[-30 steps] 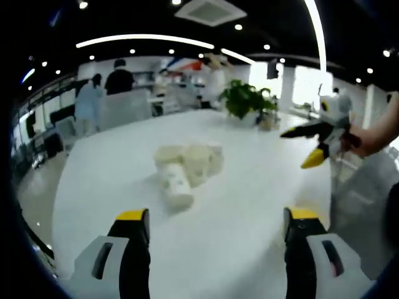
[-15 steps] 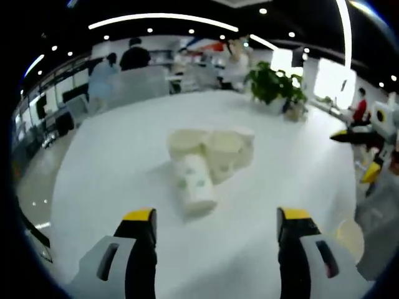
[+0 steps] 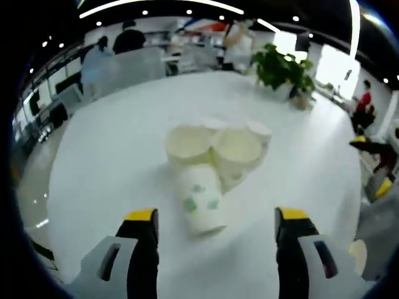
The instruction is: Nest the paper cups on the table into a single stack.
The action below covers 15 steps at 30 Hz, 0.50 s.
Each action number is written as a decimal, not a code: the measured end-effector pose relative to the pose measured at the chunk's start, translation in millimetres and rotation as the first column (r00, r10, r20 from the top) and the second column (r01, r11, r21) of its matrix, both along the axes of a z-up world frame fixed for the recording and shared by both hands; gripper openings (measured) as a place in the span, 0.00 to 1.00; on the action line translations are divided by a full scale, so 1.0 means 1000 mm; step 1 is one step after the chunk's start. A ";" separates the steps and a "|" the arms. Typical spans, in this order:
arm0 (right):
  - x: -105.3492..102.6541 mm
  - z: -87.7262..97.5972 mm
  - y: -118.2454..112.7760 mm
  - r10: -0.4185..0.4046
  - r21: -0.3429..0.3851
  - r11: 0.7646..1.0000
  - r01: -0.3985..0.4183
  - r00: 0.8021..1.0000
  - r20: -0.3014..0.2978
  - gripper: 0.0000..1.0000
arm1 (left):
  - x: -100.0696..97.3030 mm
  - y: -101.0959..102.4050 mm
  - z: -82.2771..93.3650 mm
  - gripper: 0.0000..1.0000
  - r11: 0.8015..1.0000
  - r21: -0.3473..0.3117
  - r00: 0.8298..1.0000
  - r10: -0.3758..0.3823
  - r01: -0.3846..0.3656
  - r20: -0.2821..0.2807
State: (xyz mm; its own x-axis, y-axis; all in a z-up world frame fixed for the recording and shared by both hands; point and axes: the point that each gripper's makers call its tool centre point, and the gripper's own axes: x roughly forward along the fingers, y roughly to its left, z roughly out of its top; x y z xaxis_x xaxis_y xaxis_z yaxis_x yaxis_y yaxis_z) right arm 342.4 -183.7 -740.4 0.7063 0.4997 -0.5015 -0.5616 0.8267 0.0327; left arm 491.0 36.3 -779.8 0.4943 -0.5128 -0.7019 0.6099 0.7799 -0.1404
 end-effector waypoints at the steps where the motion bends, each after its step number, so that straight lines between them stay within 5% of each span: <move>1: 0.000 0.000 0.000 0.000 0.000 1.000 0.000 1.000 0.000 0.86 | 0.001 -0.002 0.000 0.65 1.000 -0.004 1.000 -0.007 0.007 -0.006; 5: 0.004 0.001 -0.004 -0.009 0.007 1.000 0.009 1.000 0.002 0.86 | 0.007 -0.005 0.000 0.52 1.000 0.015 0.999 -0.019 0.020 -0.043; 15: 0.010 -0.001 -0.007 -0.026 0.028 0.999 0.026 1.000 -0.007 0.86 | 0.026 -0.005 -0.006 0.59 0.994 0.091 0.995 -0.044 0.052 -0.088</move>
